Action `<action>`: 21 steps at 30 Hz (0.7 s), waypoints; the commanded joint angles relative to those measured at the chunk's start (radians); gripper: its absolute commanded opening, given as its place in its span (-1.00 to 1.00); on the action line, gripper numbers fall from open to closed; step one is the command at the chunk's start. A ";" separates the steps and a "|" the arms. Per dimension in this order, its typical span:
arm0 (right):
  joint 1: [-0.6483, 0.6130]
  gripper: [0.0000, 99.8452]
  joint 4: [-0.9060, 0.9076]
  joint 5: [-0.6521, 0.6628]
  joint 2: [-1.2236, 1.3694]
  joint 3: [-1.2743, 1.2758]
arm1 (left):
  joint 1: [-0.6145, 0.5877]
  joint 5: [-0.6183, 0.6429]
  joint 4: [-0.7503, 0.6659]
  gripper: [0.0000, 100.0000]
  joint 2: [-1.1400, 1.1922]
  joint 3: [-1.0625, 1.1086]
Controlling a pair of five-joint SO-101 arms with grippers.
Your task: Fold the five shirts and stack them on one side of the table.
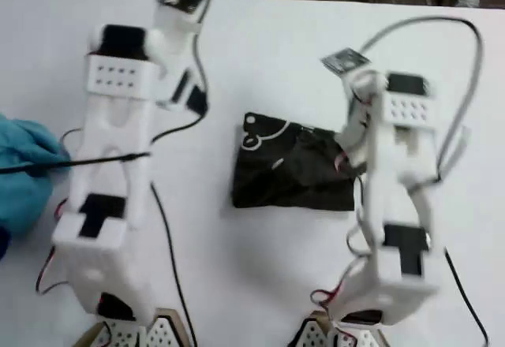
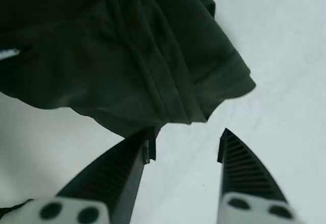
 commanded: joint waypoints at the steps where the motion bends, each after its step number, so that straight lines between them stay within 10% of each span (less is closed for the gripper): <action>1: -0.048 -0.58 0.041 0.000 0.117 -0.210 | -0.106 -0.005 -0.035 -0.40 -0.153 0.110; 21: -0.320 -0.58 0.022 0.000 0.168 -0.238 | -0.315 -0.095 -0.084 -0.40 -0.187 0.243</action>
